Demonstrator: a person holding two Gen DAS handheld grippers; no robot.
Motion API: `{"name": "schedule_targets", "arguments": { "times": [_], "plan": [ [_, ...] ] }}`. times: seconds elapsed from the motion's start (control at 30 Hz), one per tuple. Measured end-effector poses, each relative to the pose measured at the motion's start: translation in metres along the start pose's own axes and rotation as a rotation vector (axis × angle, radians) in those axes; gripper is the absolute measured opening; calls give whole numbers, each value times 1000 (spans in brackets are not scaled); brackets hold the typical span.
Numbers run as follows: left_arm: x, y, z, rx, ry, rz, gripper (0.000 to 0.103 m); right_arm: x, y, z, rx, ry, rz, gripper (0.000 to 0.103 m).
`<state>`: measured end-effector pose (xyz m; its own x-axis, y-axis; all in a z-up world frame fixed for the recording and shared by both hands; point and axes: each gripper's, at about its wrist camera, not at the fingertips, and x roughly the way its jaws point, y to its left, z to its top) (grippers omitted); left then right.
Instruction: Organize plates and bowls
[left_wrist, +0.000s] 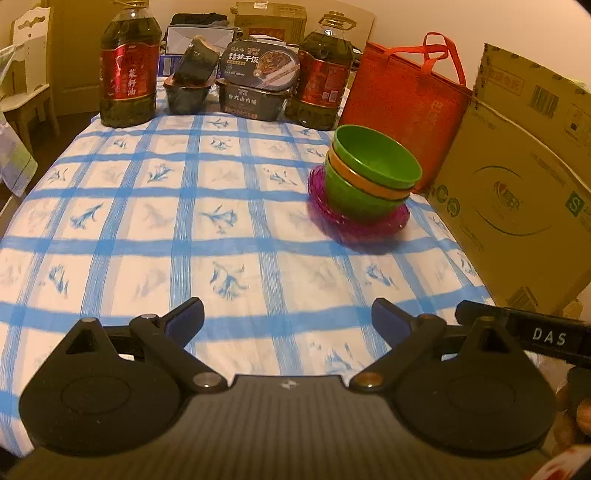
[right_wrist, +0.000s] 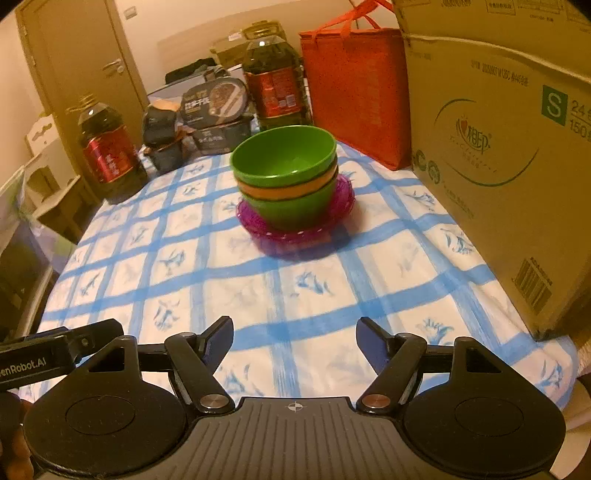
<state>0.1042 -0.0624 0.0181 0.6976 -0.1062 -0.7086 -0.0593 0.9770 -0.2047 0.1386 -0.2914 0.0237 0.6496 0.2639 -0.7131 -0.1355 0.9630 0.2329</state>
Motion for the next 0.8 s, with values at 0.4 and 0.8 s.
{"name": "schedule_targets", "arguments": {
  "times": [0.4,0.8],
  "plan": [
    [-27,-2,-29,20,5,25,96,-21,12,-31,-5,18,17,74],
    [-26,-6,-36,46,6,43,96,-26,12,-44,6,25,5,74]
  ]
}}
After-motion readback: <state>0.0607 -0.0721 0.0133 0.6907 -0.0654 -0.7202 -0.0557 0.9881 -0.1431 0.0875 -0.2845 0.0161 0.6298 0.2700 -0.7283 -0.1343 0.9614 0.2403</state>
